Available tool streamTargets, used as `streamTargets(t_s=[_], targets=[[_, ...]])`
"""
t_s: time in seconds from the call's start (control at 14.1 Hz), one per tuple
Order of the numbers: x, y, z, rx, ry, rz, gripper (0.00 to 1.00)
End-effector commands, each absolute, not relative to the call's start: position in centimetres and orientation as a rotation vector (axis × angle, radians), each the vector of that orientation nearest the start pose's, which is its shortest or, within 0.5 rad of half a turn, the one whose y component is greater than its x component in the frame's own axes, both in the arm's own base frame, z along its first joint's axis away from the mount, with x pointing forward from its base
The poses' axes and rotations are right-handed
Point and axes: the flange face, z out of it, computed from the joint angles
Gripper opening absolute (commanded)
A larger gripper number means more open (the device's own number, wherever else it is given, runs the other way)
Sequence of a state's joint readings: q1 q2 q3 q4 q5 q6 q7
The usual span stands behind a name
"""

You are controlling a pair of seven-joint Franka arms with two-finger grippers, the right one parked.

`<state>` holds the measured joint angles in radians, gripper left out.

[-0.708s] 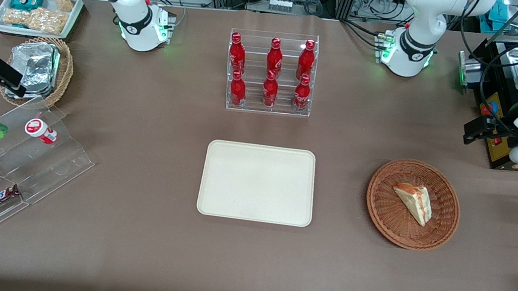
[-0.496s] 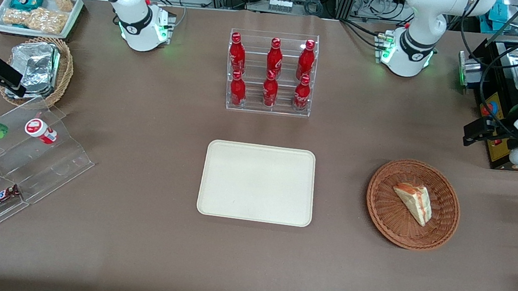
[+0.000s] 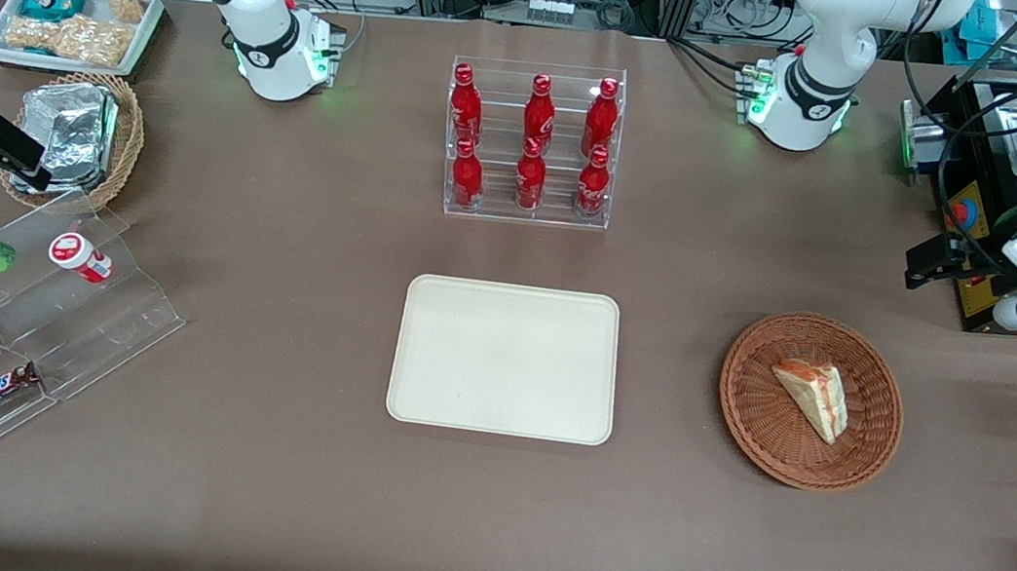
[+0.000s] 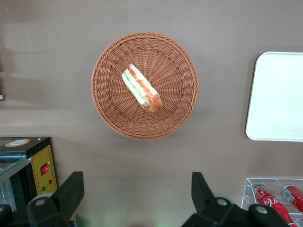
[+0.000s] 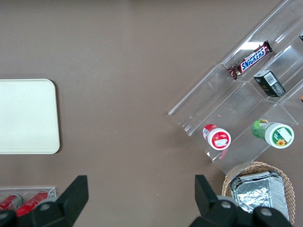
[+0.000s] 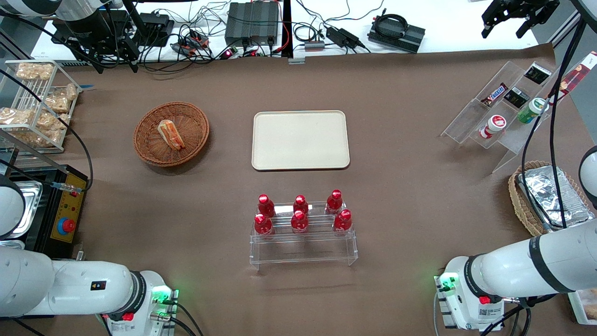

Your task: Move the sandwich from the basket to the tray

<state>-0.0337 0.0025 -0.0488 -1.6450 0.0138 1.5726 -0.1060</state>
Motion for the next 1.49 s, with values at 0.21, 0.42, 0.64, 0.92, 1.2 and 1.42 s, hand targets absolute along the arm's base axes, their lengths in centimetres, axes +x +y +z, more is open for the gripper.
streamTargets(t_s=[0.21, 0.42, 0.64, 0.92, 1.2, 1.42], targets=[[55.4, -5.3, 55.2, -3.104, -0.005, 0.235, 1.0], [56.1, -4.9, 50.6, -3.095, -0.017, 0.284, 1.0], [55.9, -4.5, 43.6, -3.108, -0.032, 0.2, 1.0], [55.3, -4.4, 35.8, -3.117, -0.314, 0.012, 1.0], [56.2, -4.4, 31.3, -2.975, -0.974, 0.032, 1.0], [57.4, -3.5, 28.8, -2.913, -1.129, 0.062, 1.0]])
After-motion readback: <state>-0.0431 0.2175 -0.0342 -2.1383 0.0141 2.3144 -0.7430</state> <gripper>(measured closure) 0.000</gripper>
